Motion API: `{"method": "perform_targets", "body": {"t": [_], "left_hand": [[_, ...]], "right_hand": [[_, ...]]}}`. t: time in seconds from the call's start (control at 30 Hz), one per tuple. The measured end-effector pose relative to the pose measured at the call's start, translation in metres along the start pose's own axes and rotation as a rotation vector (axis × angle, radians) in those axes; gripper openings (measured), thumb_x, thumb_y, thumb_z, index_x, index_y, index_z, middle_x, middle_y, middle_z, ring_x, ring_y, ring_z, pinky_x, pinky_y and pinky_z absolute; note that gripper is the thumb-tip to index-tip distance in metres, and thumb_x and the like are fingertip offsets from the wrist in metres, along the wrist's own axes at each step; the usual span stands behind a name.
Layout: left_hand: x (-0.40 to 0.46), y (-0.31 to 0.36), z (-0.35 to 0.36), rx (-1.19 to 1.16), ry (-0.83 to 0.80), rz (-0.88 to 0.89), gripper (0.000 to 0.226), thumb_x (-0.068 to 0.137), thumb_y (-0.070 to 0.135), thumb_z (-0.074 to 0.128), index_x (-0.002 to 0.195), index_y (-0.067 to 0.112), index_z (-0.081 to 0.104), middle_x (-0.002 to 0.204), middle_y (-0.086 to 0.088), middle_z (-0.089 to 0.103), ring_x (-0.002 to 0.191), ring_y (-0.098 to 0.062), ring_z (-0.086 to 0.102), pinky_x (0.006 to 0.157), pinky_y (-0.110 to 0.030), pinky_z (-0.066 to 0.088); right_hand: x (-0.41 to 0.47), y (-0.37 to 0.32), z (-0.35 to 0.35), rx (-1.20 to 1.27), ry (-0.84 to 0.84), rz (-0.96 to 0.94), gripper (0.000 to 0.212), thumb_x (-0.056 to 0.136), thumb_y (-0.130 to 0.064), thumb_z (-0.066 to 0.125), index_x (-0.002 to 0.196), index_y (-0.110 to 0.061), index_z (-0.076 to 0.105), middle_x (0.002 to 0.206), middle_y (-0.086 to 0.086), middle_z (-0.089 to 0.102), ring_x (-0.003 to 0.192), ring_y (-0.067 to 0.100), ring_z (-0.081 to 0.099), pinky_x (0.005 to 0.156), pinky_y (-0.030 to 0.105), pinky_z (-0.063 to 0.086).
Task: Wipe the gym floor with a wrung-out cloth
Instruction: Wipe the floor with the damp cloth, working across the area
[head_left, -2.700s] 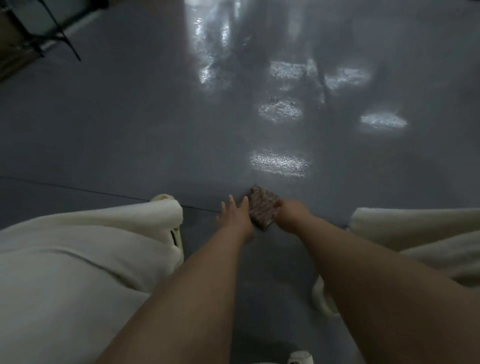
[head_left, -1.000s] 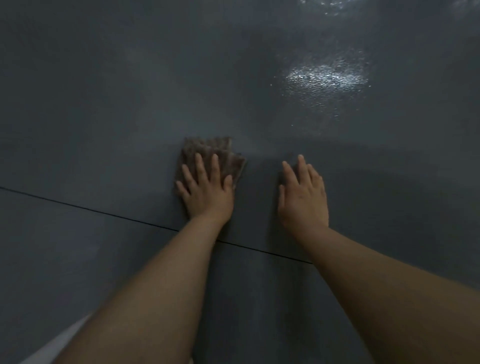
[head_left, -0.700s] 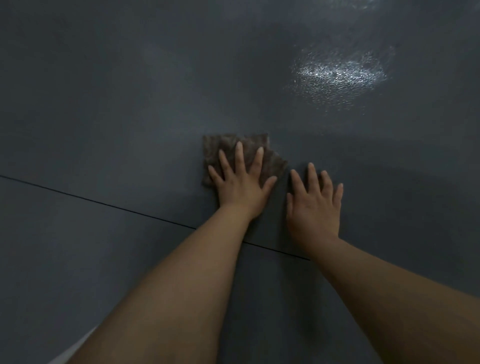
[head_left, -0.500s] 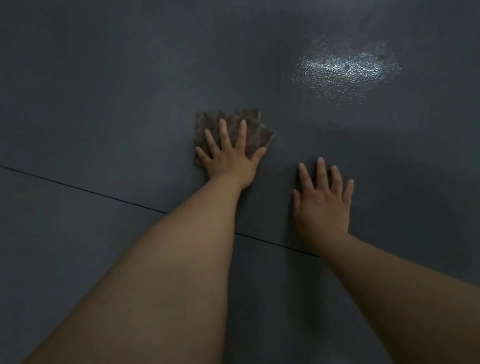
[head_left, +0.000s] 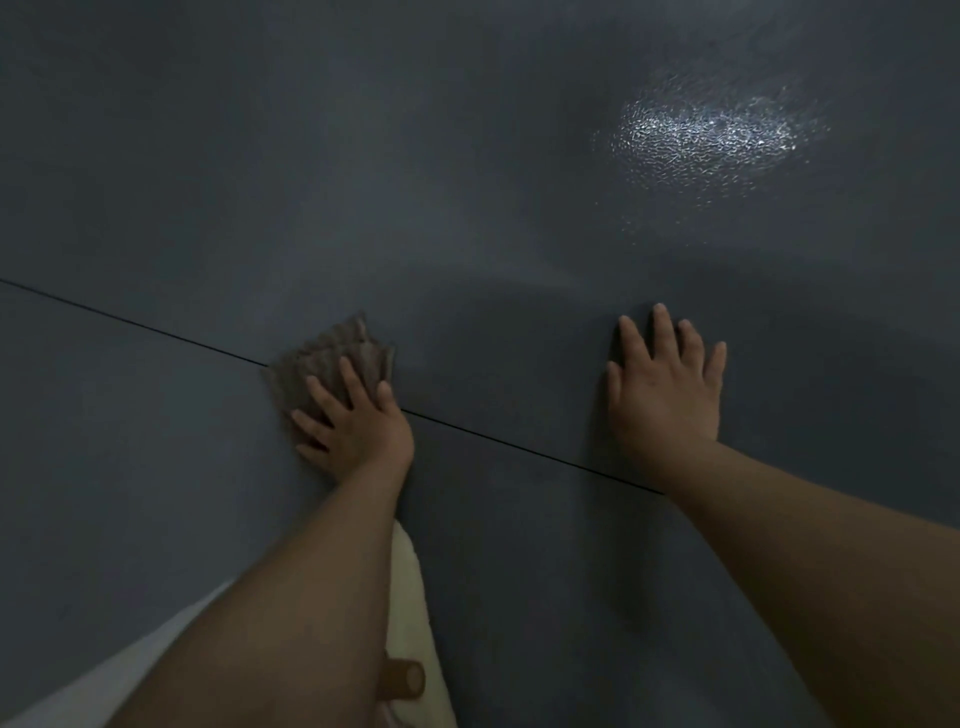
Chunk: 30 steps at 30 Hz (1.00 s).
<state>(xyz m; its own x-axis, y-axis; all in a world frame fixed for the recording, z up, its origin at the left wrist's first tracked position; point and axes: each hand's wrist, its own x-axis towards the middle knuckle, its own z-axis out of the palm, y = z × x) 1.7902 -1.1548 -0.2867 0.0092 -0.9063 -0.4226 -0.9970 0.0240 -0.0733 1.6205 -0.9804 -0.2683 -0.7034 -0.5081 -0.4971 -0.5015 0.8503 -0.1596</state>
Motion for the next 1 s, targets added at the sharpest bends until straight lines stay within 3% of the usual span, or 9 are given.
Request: {"method": "perform_targets", "body": {"t": [0.1, 0.17, 0.3, 0.43, 0.53, 0.77, 0.9, 1.0], "left_hand": [[-0.038, 0.007, 0.017, 0.037, 0.013, 0.099, 0.057, 0.099, 0.047, 0.021, 0.150, 0.036, -0.002, 0.159, -0.001, -0.013, 0.144, -0.038, -0.007, 0.113, -0.057, 0.005], [-0.076, 0.019, 0.033, 0.073, 0.007, 0.272, 0.060, 0.098, 0.048, 0.026, 0.150, 0.034, -0.002, 0.158, -0.006, -0.014, 0.142, -0.043, -0.009, 0.112, -0.060, 0.001], [-0.129, 0.038, 0.053, 0.221, -0.097, 0.612, 0.064, 0.096, 0.058, 0.021, 0.135, 0.039, -0.026, 0.146, -0.002, -0.037, 0.137, -0.047, -0.023, 0.106, -0.065, -0.011], [-0.099, 0.040, 0.043, 0.288, -0.072, 0.692, 0.065, 0.095, 0.060, 0.020, 0.142, 0.042, -0.020, 0.154, -0.004, -0.029, 0.139, -0.043, -0.022, 0.107, -0.066, -0.008], [-0.056, 0.035, 0.024, 0.245, -0.042, 0.559, 0.065, 0.096, 0.057, 0.020, 0.147, 0.036, -0.015, 0.157, -0.003, -0.022, 0.142, -0.039, -0.017, 0.110, -0.062, -0.002], [-0.024, -0.020, 0.013, -0.028, -0.003, 0.008, 0.059, 0.099, 0.050, 0.021, 0.151, 0.033, -0.003, 0.159, -0.003, -0.011, 0.144, -0.036, -0.007, 0.114, -0.053, 0.003], [-0.054, -0.005, 0.024, -0.095, -0.027, -0.018, 0.056, 0.101, 0.044, 0.022, 0.151, 0.033, 0.000, 0.159, -0.004, -0.012, 0.143, -0.041, -0.006, 0.114, -0.053, 0.001], [-0.088, 0.008, 0.038, -0.085, -0.030, 0.075, 0.057, 0.100, 0.043, 0.025, 0.151, 0.033, 0.001, 0.158, -0.006, -0.013, 0.142, -0.043, -0.008, 0.113, -0.056, 0.002]], "right_hand": [[-0.007, 0.004, -0.001, 0.000, -0.007, 0.006, 0.053, 0.102, -0.038, 0.022, 0.151, -0.026, 0.008, 0.159, 0.005, -0.005, 0.145, 0.028, -0.003, 0.115, 0.050, -0.007], [-0.013, 0.006, 0.001, -0.009, -0.018, 0.016, 0.053, 0.102, -0.038, 0.021, 0.151, -0.026, 0.007, 0.159, 0.005, -0.005, 0.145, 0.029, -0.003, 0.116, 0.049, -0.006], [-0.028, 0.011, 0.009, -0.021, -0.022, 0.040, 0.053, 0.102, -0.039, 0.021, 0.152, -0.027, 0.006, 0.159, 0.005, -0.005, 0.145, 0.028, -0.002, 0.116, 0.049, -0.005], [-0.037, 0.011, 0.014, -0.042, -0.030, 0.035, 0.053, 0.102, -0.039, 0.020, 0.152, -0.027, 0.005, 0.159, 0.005, -0.006, 0.145, 0.029, -0.002, 0.116, 0.049, -0.005], [-0.039, 0.010, 0.013, -0.036, -0.039, 0.014, 0.053, 0.102, -0.038, 0.022, 0.151, -0.028, 0.006, 0.159, 0.005, -0.005, 0.145, 0.029, 0.000, 0.115, 0.048, -0.003], [-0.041, 0.021, 0.007, -0.012, -0.027, 0.006, 0.052, 0.103, -0.036, 0.023, 0.151, -0.029, 0.008, 0.159, 0.005, -0.011, 0.145, 0.027, 0.001, 0.117, 0.045, -0.003], [-0.040, 0.033, 0.003, 0.034, 0.000, 0.063, 0.050, 0.103, -0.035, 0.025, 0.151, -0.028, 0.012, 0.159, 0.005, -0.010, 0.145, 0.027, 0.003, 0.117, 0.044, -0.002], [-0.041, 0.039, 0.002, 0.053, 0.008, 0.090, 0.050, 0.103, -0.034, 0.024, 0.151, -0.027, 0.013, 0.159, 0.005, -0.010, 0.145, 0.027, 0.004, 0.117, 0.043, -0.001]]}}
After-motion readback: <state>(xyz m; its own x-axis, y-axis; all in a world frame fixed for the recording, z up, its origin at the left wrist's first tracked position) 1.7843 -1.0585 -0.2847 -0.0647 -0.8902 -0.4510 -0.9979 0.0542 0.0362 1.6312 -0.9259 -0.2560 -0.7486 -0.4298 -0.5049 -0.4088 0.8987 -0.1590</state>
